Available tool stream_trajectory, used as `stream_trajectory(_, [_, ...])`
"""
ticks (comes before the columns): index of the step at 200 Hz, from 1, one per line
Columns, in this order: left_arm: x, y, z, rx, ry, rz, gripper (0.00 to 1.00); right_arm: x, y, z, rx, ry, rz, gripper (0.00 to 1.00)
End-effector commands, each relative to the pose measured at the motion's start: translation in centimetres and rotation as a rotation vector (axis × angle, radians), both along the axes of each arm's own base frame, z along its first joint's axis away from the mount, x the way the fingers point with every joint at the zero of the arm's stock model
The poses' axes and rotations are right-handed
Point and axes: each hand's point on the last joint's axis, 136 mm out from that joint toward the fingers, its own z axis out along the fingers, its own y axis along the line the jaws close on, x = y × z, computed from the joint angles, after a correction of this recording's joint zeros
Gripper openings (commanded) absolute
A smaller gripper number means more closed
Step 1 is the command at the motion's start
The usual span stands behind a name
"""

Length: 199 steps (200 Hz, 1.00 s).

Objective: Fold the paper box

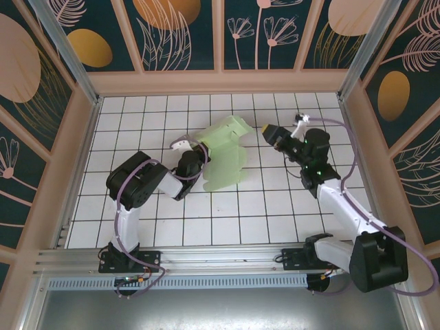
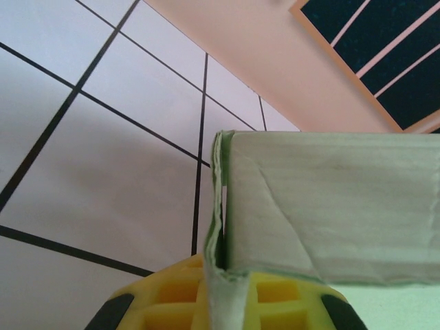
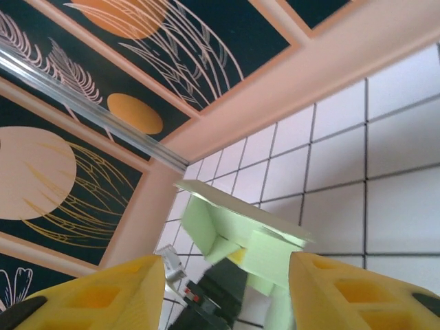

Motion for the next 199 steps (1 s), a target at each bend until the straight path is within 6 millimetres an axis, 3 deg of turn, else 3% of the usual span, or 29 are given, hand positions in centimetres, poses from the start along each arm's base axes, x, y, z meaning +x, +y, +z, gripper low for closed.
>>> stream_trajectory(1, [0.7, 0.3, 1.2, -0.009, -0.013, 0.050, 0.00, 1.3, 1.8, 1.5, -0.155, -0.041, -0.016, 0.51])
stream_trajectory(38, [0.7, 0.6, 0.9, -0.024, -0.026, 0.062, 0.00, 3.5, 7.3, 3.7, -0.304, -0.080, 0.013, 0.51])
stream_trajectory(98, [0.6, 1.3, 1.2, 0.000, -0.042, 0.093, 0.00, 6.1, 14.2, 1.3, -0.486, 0.002, 0.052, 0.43])
stream_trajectory(155, [0.3, 1.5, 1.2, 0.000, -0.044, 0.089, 0.00, 7.3, 15.9, -2.2, -0.558, 0.096, 0.035, 0.41])
stream_trajectory(199, [0.3, 1.5, 1.2, -0.003, -0.045, 0.091, 0.00, 7.2, 15.5, -4.4, -0.618, 0.141, -0.003, 0.40])
